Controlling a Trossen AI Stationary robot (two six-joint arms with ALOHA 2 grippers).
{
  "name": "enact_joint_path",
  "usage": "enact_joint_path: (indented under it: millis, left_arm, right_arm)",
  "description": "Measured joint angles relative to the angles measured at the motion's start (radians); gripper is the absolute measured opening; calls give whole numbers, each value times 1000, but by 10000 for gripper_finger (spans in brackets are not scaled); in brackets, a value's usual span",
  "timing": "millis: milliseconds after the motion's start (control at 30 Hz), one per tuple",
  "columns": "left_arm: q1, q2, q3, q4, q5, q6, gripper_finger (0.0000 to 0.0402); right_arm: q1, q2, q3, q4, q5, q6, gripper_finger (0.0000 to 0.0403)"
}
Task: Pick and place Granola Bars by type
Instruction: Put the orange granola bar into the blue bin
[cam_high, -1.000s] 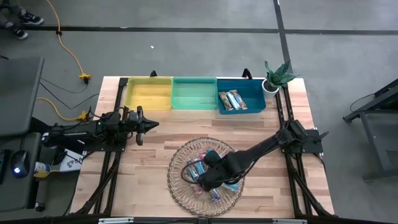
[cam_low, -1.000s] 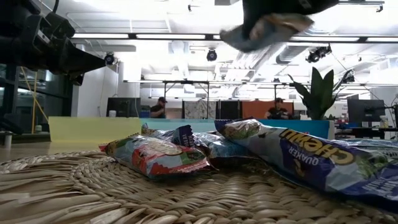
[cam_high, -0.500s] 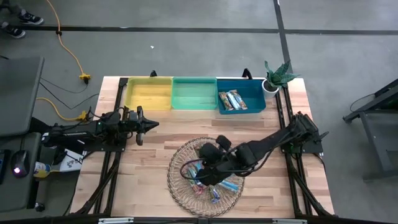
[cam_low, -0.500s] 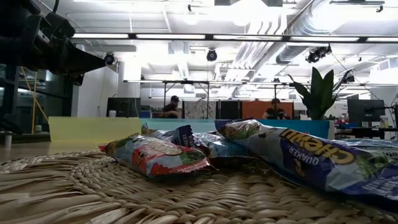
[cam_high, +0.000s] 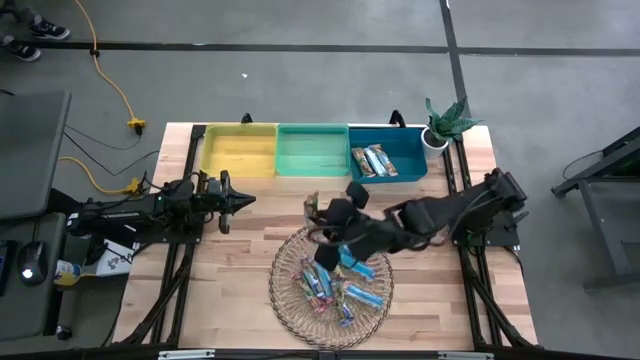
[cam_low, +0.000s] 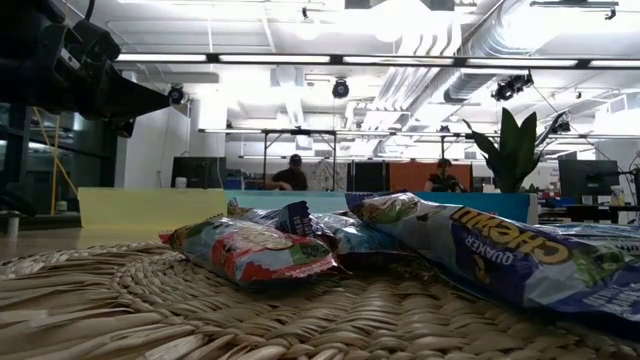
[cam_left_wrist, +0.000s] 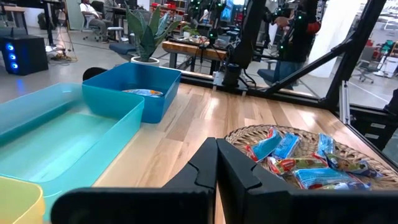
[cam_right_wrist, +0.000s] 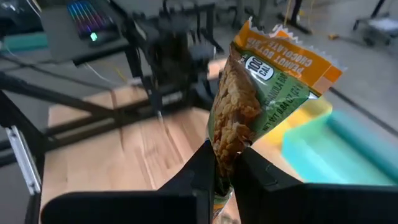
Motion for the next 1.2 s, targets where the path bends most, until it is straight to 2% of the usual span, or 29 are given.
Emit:
enact_joint_path:
  millis: [367,600,900,1100,1200]
  left_arm:
    - [0,0,0,0,0,0,0]
    - [0,0,0,0,0,0,0]
    - [0,0,0,0,0,0,0]
    - [0,0,0,0,0,0,0]
    - [0,0,0,0,0,0,0]
  right_arm:
    - [-3,-92,0,26,-2,-158,22]
    - [-58,-172,0,-79,77,-204,21]
    - [-235,-301,0,-106,74,-316,21]
    - [-443,-332,1,-185,70,-339,21]
    - [-561,-320,1,-234,30,-332,21]
